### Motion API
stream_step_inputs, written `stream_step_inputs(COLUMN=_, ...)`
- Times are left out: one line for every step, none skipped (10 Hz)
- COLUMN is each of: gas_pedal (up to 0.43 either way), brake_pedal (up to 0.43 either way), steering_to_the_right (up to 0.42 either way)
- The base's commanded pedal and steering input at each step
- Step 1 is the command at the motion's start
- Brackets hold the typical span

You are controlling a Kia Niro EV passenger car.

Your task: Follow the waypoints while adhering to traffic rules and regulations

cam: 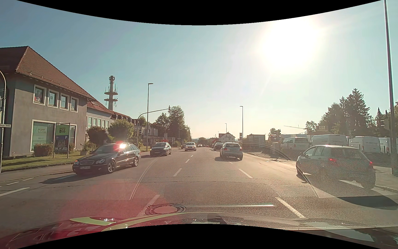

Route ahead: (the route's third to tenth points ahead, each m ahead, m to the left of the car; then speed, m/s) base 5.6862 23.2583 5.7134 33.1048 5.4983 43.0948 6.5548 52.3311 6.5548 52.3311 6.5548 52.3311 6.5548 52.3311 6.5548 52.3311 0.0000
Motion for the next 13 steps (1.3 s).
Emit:
stream_step_inputs(gas_pedal=0.000, brake_pedal=0.244, steering_to_the_right=-0.008)
stream_step_inputs(gas_pedal=0.000, brake_pedal=0.244, steering_to_the_right=-0.008)
stream_step_inputs(gas_pedal=0.000, brake_pedal=0.244, steering_to_the_right=-0.008)
stream_step_inputs(gas_pedal=0.000, brake_pedal=0.244, steering_to_the_right=-0.008)
stream_step_inputs(gas_pedal=0.000, brake_pedal=0.244, steering_to_the_right=-0.008)
stream_step_inputs(gas_pedal=0.000, brake_pedal=0.244, steering_to_the_right=-0.008)
stream_step_inputs(gas_pedal=0.000, brake_pedal=0.244, steering_to_the_right=-0.008)
stream_step_inputs(gas_pedal=0.000, brake_pedal=0.244, steering_to_the_right=-0.008)
stream_step_inputs(gas_pedal=0.000, brake_pedal=0.244, steering_to_the_right=-0.008)
stream_step_inputs(gas_pedal=0.000, brake_pedal=0.244, steering_to_the_right=-0.008)
stream_step_inputs(gas_pedal=0.000, brake_pedal=0.244, steering_to_the_right=-0.008)
stream_step_inputs(gas_pedal=0.000, brake_pedal=0.244, steering_to_the_right=-0.008)
stream_step_inputs(gas_pedal=0.000, brake_pedal=0.244, steering_to_the_right=-0.008)
